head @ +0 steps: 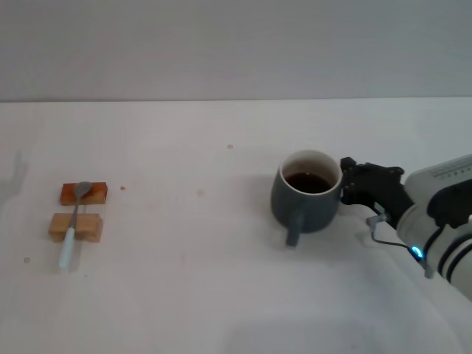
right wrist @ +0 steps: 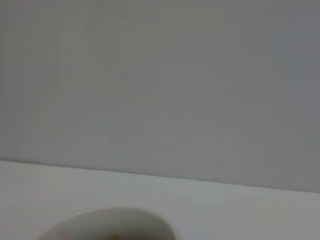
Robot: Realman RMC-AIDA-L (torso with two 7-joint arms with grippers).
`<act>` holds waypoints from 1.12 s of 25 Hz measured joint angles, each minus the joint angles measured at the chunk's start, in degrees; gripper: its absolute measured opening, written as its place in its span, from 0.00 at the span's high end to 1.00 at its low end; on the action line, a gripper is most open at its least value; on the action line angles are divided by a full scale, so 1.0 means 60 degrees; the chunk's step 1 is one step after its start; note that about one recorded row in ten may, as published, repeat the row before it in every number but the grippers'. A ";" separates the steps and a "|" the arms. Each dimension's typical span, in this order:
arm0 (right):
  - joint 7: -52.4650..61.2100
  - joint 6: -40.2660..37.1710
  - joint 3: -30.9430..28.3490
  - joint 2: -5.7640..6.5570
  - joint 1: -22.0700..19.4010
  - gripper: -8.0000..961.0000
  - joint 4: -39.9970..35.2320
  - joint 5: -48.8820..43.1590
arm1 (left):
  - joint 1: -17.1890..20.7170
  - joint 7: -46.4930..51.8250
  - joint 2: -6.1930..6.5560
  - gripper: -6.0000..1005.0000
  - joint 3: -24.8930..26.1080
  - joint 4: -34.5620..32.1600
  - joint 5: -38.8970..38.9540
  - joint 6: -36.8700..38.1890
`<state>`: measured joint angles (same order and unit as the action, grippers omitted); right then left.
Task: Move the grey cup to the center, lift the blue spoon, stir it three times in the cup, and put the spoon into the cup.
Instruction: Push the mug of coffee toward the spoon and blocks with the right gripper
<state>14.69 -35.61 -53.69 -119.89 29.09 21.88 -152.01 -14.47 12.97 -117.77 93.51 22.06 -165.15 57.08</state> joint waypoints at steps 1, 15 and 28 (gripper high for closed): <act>0.0086 0.0102 0.0179 0.0000 0.0104 0.98 0.0050 0.0002 | 0.0007 0.0092 -0.0001 0.20 -0.0001 -0.0006 -0.0006 0.0031; 0.0487 0.0567 0.0746 0.0000 0.0343 0.97 0.0517 0.0011 | 0.0079 0.0240 0.0000 0.20 -0.0015 0.0008 -0.0034 0.0117; 0.0827 0.0729 0.1319 0.0000 0.0773 0.97 0.0574 0.0010 | 0.0356 0.0347 -0.0036 0.20 -0.0365 -0.0117 -0.0039 0.0117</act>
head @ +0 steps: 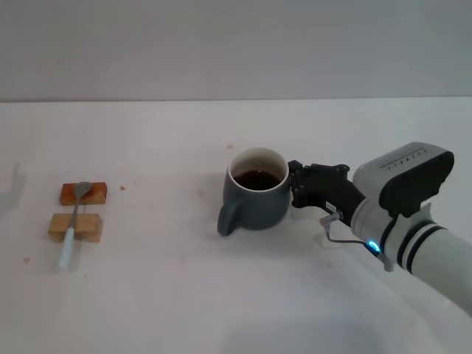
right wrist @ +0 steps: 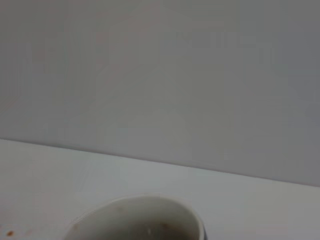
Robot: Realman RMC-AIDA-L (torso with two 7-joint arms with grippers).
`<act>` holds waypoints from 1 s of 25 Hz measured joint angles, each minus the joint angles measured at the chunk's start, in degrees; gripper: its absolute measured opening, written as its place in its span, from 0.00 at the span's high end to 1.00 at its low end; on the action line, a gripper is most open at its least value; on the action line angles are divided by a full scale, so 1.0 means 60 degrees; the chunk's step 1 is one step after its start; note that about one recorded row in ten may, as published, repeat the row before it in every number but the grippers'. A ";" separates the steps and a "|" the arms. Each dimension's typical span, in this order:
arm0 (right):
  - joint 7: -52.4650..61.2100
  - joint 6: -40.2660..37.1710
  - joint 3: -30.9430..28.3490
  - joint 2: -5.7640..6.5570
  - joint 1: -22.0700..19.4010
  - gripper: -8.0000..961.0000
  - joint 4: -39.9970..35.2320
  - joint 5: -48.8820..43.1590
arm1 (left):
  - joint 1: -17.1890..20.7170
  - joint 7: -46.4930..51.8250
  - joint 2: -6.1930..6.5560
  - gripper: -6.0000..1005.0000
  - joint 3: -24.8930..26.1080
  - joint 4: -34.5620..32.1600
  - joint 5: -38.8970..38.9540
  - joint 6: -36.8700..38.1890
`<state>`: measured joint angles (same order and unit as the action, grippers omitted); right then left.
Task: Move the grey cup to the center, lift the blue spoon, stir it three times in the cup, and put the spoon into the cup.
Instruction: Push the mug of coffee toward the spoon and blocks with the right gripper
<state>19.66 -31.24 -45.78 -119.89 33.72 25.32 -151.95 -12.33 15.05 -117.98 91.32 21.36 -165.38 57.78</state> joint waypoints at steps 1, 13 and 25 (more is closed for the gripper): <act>0.0002 0.0041 0.0050 0.0000 0.0091 0.97 0.0015 0.0000 | 0.0072 0.0003 -0.0005 0.20 -0.0078 -0.0003 0.0003 0.0000; 0.0006 0.0109 0.0006 0.0000 0.0276 0.96 -0.0032 0.0174 | 0.0483 0.0246 -0.0009 0.20 -0.0301 -0.0122 -0.0005 0.0040; 0.0006 0.0289 0.0582 0.0001 0.0340 0.96 0.0306 0.0460 | 0.0648 0.0449 0.0013 0.20 -0.0372 -0.0118 -0.0005 0.0274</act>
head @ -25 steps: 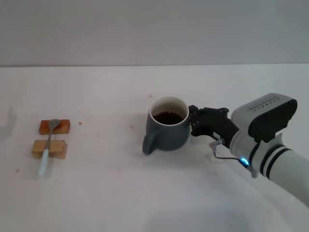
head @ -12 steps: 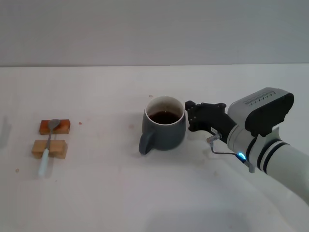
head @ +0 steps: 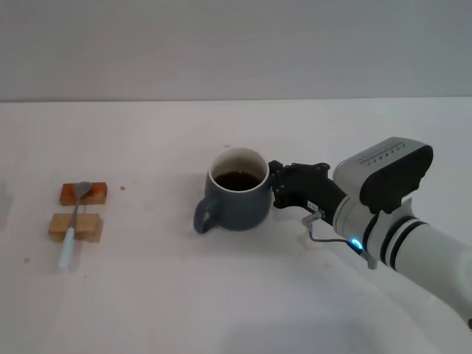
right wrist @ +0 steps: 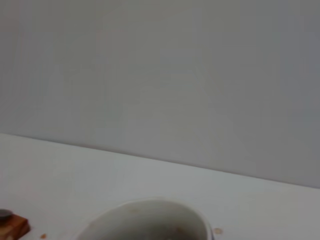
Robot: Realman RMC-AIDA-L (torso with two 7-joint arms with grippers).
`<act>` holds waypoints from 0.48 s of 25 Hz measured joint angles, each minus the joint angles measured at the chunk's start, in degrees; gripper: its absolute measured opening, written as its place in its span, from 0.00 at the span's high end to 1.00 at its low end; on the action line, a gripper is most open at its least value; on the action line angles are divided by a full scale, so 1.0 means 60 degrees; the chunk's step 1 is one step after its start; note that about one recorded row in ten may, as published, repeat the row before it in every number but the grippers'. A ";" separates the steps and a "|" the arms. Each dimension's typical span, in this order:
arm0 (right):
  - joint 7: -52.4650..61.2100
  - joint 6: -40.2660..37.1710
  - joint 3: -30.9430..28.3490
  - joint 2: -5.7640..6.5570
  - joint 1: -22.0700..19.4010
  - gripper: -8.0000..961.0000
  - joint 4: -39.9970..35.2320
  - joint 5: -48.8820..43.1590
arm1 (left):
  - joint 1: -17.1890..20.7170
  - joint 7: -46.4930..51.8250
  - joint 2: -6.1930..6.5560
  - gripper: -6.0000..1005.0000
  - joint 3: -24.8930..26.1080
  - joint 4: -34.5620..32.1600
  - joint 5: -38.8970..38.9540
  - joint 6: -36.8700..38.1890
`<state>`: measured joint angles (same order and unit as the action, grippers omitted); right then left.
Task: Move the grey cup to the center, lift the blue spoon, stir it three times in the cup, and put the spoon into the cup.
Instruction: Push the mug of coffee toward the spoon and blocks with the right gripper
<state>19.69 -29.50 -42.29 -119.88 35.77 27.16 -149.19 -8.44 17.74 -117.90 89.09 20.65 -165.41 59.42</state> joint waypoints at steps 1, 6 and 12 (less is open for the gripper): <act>0.0000 0.0035 0.0090 0.0000 0.0002 0.96 0.0090 0.0002 | 0.0025 0.0016 0.0003 0.20 -0.0011 0.0000 0.0001 0.0067; -0.0001 0.0062 0.0163 0.0000 0.0013 0.96 0.0152 0.0013 | 0.0052 0.0017 0.0006 0.20 -0.0012 0.0000 0.0000 0.0132; -0.0002 0.0064 -0.0125 0.0001 0.0046 0.96 -0.0256 0.0023 | 0.0094 0.0030 0.0008 0.20 -0.0060 -0.0008 -0.0001 0.0211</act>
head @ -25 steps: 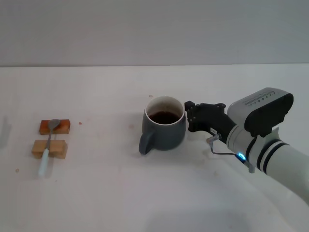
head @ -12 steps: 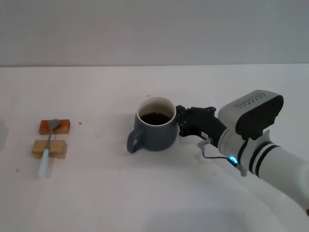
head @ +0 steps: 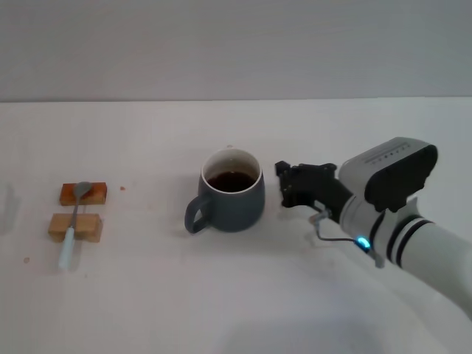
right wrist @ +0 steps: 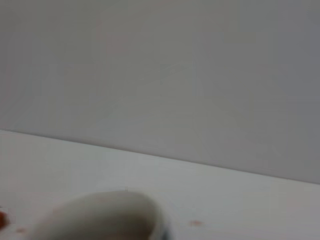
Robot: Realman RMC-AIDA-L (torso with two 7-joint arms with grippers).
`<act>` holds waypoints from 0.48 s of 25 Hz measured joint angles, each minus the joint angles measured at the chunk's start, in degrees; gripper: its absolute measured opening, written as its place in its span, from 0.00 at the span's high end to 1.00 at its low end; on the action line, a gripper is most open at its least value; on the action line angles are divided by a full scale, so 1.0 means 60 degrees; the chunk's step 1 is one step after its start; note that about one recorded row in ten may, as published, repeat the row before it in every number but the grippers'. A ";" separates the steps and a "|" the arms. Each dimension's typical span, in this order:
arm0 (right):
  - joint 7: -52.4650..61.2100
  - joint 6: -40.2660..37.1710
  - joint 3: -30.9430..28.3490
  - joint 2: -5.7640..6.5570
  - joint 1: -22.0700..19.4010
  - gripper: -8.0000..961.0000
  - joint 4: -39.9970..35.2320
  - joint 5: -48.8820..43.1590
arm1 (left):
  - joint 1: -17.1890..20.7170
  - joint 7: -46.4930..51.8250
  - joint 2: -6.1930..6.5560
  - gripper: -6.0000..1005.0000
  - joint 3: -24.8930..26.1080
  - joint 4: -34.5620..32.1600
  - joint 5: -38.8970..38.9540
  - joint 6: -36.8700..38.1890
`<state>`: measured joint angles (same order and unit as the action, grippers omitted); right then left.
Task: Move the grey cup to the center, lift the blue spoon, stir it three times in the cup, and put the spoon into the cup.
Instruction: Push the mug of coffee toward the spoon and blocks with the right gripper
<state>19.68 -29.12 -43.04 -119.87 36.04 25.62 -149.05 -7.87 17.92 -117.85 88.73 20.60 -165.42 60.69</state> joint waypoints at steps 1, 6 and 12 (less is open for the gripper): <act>0.0000 0.0000 -0.0100 0.0004 0.0027 0.96 -0.0130 0.0000 | 0.0130 0.0026 -0.0009 0.20 -0.0342 0.0098 -0.0014 0.0271; -0.0054 -0.0069 -0.0579 0.0074 0.0202 0.95 -0.0906 0.0001 | 0.0345 0.0229 0.0012 0.20 -0.1055 0.0589 -0.0002 0.0400; -0.0059 -0.0083 -0.0766 0.0089 0.0307 0.95 -0.1284 -0.0017 | 0.1223 0.0297 0.0045 0.20 -0.2085 0.2085 -0.0009 0.0222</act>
<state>19.32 -29.62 -47.63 -119.34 37.89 17.91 -149.16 -0.54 19.70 -117.58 76.22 33.12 -165.47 62.03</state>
